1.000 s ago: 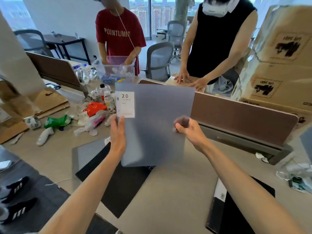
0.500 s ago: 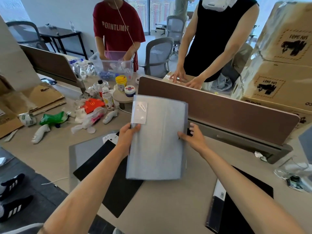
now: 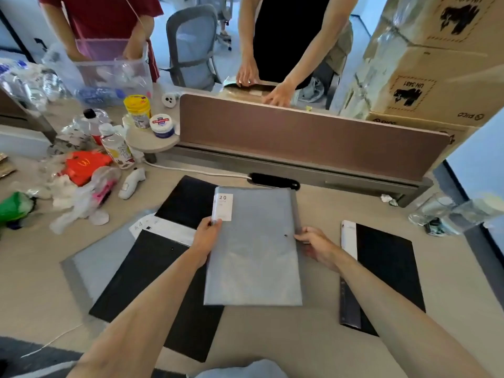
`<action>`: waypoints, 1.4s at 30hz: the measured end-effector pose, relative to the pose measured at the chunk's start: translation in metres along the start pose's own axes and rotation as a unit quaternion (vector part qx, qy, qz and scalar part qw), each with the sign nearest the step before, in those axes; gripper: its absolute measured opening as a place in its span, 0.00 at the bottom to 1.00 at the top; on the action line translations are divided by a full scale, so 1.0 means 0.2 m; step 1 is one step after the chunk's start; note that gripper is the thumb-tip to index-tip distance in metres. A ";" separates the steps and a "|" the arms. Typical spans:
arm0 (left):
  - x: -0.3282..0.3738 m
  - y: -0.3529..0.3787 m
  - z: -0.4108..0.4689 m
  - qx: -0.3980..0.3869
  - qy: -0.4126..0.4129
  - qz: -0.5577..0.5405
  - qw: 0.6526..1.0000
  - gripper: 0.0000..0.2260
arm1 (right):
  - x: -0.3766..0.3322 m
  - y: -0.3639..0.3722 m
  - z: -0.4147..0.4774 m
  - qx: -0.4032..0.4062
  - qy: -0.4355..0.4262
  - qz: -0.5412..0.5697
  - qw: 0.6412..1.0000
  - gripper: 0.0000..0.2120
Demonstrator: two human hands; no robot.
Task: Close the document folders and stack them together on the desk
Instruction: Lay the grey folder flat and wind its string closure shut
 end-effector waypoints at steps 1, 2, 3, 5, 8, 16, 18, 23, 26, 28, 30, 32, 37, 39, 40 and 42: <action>0.01 0.02 0.04 -0.011 0.009 0.027 1.000 0.18 | 0.01 0.00 0.00 0.019 0.008 0.002 1.000 0.07; 0.02 0.04 0.07 -0.019 0.017 0.059 0.998 0.22 | 0.03 0.00 -0.01 0.038 0.017 -0.004 0.999 0.07; 0.02 0.06 0.11 -0.020 0.028 0.100 0.994 0.26 | 0.05 0.00 -0.02 0.048 0.028 -0.021 0.998 0.06; 0.00 0.11 0.16 -0.002 0.050 0.204 0.978 0.31 | 0.09 -0.01 -0.03 0.045 0.047 -0.063 0.996 0.10; -0.05 0.17 0.19 0.041 0.140 0.399 0.905 0.34 | 0.16 0.01 -0.09 0.049 0.070 -0.090 0.992 0.23; -0.31 0.53 0.04 -0.079 0.305 0.652 0.689 0.26 | 0.36 -0.10 -0.07 -0.038 0.120 -0.302 0.945 0.08; -0.38 0.61 -0.01 -0.101 0.291 0.674 0.671 0.26 | 0.35 -0.13 -0.05 -0.091 0.109 -0.390 0.910 0.07; -0.42 0.74 -0.04 -0.067 0.258 0.683 0.680 0.26 | 0.38 -0.21 0.05 -0.153 0.037 -0.460 0.874 0.11; -0.40 0.80 -0.03 -0.050 0.241 0.686 0.685 0.28 | 0.39 -0.27 0.09 -0.187 -0.001 -0.494 0.849 0.09; -0.39 0.84 -0.03 -0.043 0.227 0.683 0.693 0.28 | 0.41 -0.30 0.08 -0.221 -0.019 -0.507 0.833 0.09; -0.41 0.87 -0.03 -0.039 0.213 0.687 0.694 0.28 | 0.43 -0.34 0.07 -0.248 -0.029 -0.510 0.823 0.10; -0.45 0.88 -0.04 -0.036 0.201 0.694 0.691 0.30 | 0.44 -0.39 0.05 -0.267 -0.049 -0.505 0.819 0.10; -0.53 0.89 -0.07 -0.024 0.191 0.720 0.667 0.33 | 0.42 -0.52 0.02 -0.276 -0.084 -0.504 0.814 0.09; -0.54 0.90 -0.08 -0.022 0.192 0.705 0.682 0.37 | 0.40 -0.57 0.01 -0.282 -0.090 -0.509 0.808 0.09; -0.55 0.89 -0.08 -0.021 0.187 0.703 0.685 0.35 | 0.39 -0.58 0.01 -0.285 -0.090 -0.511 0.806 0.09; -0.56 0.88 -0.09 -0.018 0.184 0.712 0.677 0.31 | 0.38 -0.61 0.00 -0.293 -0.086 -0.516 0.800 0.08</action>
Point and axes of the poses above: each hand's wrist, its own z-axis towards the middle knuckle, its own y-axis out of the palm, x = y × z, the point moved 5 cm from there along z, towards the middle knuckle, and after that the axes turned 13 degrees about -y, right-handed, at the moved point
